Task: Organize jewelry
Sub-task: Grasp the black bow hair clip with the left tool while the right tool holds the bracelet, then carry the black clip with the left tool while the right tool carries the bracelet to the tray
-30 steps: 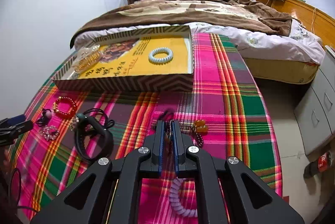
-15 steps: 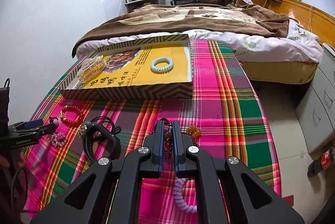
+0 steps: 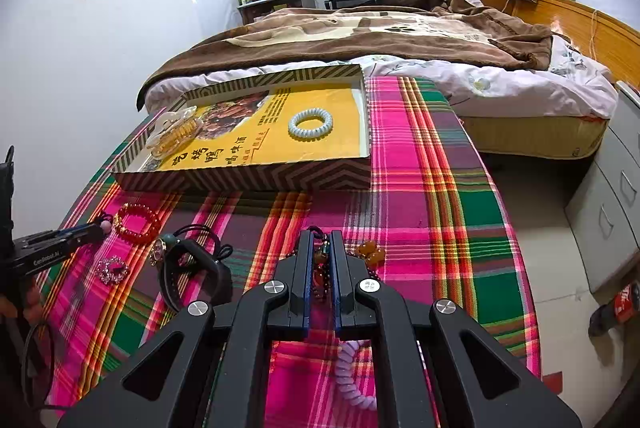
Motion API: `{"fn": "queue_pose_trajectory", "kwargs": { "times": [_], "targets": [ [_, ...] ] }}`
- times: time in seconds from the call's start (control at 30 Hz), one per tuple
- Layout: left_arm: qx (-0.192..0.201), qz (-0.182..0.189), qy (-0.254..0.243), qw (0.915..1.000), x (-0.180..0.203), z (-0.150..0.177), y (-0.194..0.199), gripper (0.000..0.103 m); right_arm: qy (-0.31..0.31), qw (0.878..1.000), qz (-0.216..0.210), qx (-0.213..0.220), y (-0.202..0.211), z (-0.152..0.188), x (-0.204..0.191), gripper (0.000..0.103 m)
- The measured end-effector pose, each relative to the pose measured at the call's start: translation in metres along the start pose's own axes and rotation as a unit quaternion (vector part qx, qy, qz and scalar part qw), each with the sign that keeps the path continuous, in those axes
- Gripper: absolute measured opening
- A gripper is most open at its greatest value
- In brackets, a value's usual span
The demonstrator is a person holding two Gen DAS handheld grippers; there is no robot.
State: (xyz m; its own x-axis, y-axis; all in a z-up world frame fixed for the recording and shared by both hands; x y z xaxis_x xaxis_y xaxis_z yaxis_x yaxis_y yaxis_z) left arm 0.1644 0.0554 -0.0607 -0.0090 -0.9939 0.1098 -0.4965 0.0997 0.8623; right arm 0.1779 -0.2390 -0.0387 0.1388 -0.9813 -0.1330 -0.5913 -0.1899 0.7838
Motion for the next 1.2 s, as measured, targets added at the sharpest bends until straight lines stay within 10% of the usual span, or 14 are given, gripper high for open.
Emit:
{"fn": "queue_pose_trajectory", "kwargs": {
  "times": [0.63,1.2],
  "targets": [
    [0.049,0.025,-0.009,0.9984,0.015,-0.025,0.047,0.017,0.004,0.999,-0.002,0.031,0.023,-0.021,-0.004,0.007],
    [0.068,0.072,-0.059,0.9933,0.068,-0.106,0.043,0.017,0.023,0.998,-0.02,0.052,0.014,-0.108,-0.013,0.007]
  ]
}}
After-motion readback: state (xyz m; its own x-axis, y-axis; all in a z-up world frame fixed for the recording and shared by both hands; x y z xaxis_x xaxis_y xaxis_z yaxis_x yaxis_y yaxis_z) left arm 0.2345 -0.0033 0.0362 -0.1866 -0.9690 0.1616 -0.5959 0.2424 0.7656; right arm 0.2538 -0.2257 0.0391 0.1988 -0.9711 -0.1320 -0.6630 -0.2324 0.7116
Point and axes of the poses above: each gripper's, at about its wrist camera, not at the fingertips, and y roughly against the way its jaws point, x to its right, z to its underside, the point moved 6 cm from there along -y, roughly the way its jaws point, and after that the axes turned 8 degrees about -x, right-handed, at the moved point
